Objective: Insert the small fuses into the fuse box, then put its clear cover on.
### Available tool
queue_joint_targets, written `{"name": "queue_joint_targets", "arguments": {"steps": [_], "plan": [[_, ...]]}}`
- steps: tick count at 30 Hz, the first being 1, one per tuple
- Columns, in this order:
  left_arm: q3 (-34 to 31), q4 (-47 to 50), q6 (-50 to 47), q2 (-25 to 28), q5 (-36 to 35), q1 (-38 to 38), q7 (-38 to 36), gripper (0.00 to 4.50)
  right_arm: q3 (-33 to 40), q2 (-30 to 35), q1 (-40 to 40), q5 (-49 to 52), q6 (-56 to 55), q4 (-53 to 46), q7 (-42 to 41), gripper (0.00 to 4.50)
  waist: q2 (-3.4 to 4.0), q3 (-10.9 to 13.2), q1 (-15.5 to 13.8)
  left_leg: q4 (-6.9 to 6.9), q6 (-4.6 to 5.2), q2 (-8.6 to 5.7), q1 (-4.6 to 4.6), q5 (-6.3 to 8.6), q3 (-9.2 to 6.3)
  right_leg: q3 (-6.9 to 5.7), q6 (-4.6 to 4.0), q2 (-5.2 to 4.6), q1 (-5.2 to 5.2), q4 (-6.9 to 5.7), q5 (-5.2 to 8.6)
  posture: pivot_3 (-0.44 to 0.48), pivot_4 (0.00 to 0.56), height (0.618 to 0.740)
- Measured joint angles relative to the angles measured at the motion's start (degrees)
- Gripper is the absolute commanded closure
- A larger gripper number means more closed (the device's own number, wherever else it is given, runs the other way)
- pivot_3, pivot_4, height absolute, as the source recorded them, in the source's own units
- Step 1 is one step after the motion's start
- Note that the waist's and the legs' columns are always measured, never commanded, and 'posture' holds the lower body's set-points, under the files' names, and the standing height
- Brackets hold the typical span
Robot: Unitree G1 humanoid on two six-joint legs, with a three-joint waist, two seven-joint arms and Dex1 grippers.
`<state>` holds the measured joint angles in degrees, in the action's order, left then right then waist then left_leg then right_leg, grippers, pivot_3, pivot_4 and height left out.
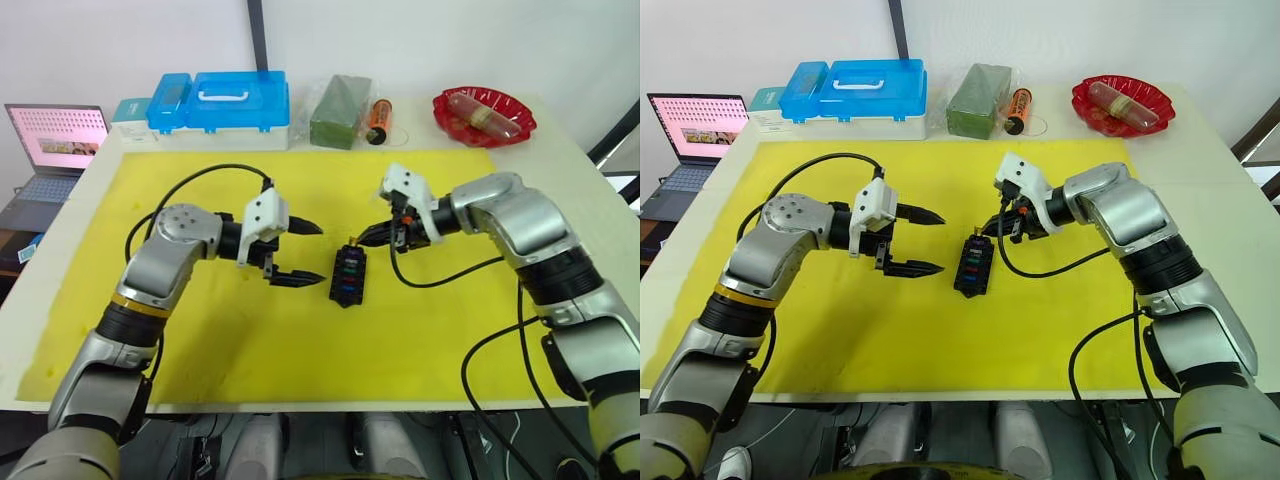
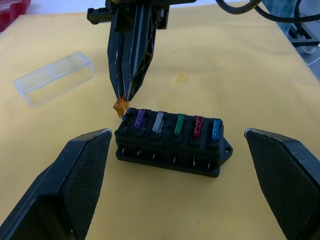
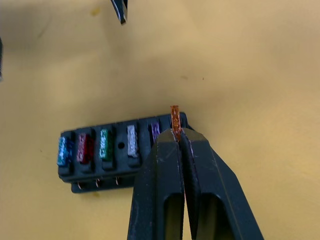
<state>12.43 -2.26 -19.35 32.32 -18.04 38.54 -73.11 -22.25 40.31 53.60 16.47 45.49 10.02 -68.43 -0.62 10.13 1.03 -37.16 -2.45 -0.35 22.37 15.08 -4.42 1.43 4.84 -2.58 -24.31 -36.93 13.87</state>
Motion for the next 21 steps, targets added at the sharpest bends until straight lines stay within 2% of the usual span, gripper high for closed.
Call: {"name": "queue_joint_targets", "arguments": {"steps": [21], "plan": [[0.0,0.0,0.0,-0.4,0.1,0.2,0.6,0.0,0.0,-2.8,0.5,-5.6,-3.5,4.1,-2.6,4.45,0.0,0.0,0.0,0.0,0.0,0.0,0.0,0.0,-0.01,0.0,0.0,0.0,-0.01,-0.03,0.0,0.0,0.15,0.74]]}}
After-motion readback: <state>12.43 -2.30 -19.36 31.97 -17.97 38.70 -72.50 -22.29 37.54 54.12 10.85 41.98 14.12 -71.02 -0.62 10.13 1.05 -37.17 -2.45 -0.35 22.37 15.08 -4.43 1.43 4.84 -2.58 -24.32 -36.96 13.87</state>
